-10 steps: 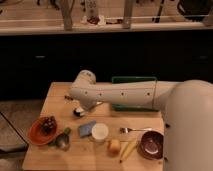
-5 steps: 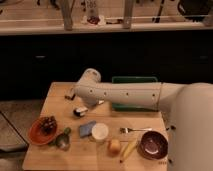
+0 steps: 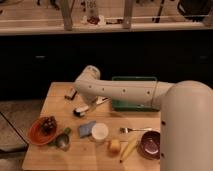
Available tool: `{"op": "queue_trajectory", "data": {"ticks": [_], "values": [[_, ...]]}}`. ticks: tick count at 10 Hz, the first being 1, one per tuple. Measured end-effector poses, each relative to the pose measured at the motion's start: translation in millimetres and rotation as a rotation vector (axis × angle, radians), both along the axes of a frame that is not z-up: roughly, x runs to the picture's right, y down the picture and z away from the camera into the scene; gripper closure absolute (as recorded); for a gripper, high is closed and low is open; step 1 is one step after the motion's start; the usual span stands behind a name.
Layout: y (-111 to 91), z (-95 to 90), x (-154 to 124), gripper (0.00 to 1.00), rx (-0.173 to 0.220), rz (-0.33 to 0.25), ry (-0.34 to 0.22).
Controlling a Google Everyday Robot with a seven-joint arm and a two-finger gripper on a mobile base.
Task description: Place brush in metal cup
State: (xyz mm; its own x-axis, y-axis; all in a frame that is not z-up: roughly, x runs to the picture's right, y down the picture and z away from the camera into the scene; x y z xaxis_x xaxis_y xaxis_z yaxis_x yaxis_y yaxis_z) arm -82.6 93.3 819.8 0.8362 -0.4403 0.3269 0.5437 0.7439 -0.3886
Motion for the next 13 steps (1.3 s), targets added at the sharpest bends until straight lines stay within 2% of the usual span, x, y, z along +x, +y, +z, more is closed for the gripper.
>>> {"op": "queue_trajectory", "data": {"ticks": [5, 9, 13], "values": [[-10, 29.6, 1, 0.20, 0.018, 0.007, 0.019], [-10, 52.2, -1, 0.20, -0.004, 0.014, 0.045], [4, 80.7, -4, 0.20, -0.042, 0.023, 0.062]]}}
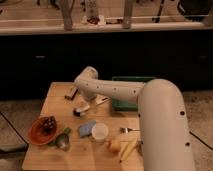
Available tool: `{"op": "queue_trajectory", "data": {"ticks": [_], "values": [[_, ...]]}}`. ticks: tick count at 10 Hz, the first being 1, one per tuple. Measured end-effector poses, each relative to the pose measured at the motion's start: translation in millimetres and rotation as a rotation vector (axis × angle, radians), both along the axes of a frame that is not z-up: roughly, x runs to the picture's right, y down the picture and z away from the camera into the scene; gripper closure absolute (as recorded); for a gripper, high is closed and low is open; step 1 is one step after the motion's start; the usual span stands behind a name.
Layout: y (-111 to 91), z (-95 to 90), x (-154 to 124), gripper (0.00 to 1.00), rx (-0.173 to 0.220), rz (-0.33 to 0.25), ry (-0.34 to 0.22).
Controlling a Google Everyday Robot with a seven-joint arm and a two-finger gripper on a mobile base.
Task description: Place brush in metal cup
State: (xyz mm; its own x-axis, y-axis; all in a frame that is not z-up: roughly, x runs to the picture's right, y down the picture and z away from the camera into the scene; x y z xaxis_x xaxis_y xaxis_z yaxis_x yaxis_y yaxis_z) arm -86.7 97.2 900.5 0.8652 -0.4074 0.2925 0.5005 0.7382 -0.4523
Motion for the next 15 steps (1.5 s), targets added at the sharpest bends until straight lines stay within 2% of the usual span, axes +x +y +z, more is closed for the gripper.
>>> {"op": "queue_trajectory", "data": {"ticks": [2, 10, 15], "values": [[8, 9.5, -3, 0.20, -0.019, 0.005, -0.002], [18, 27.4, 8, 0.21, -0.054, 0.019, -0.004], [21, 28.8, 6, 0.69, -0.063, 0.014, -0.036]]}}
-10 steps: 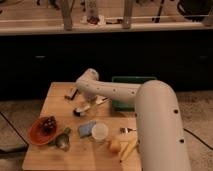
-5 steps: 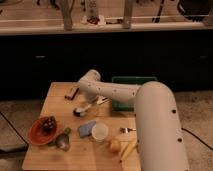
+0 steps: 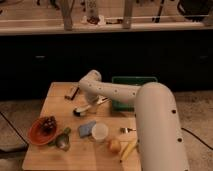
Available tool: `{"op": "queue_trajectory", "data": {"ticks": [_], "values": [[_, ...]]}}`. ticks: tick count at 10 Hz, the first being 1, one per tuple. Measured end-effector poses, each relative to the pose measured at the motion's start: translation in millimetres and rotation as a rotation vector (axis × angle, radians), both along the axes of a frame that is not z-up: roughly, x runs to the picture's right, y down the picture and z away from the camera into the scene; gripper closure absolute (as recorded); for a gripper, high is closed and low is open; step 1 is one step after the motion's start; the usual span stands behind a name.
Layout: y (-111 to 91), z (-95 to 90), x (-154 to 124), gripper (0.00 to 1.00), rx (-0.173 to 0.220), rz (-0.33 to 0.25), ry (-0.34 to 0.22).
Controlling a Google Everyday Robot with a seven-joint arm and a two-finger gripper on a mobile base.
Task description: Place brush in metal cup
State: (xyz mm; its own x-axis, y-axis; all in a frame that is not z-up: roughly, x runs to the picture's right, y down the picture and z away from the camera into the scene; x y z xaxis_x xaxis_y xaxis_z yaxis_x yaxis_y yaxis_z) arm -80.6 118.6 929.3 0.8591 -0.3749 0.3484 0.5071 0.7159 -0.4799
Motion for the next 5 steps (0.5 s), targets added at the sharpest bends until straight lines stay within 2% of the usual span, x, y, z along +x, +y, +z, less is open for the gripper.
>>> {"op": "queue_trajectory", "data": {"ticks": [2, 3, 5], "values": [[1.7, 0.0, -1.9, 0.86, 0.002, -0.005, -0.013], [2.4, -0.4, -3.0, 0.98, 0.004, -0.009, -0.020], [3.2, -1.8, -4.9, 1.00, 0.004, -0.015, -0.030]]}}
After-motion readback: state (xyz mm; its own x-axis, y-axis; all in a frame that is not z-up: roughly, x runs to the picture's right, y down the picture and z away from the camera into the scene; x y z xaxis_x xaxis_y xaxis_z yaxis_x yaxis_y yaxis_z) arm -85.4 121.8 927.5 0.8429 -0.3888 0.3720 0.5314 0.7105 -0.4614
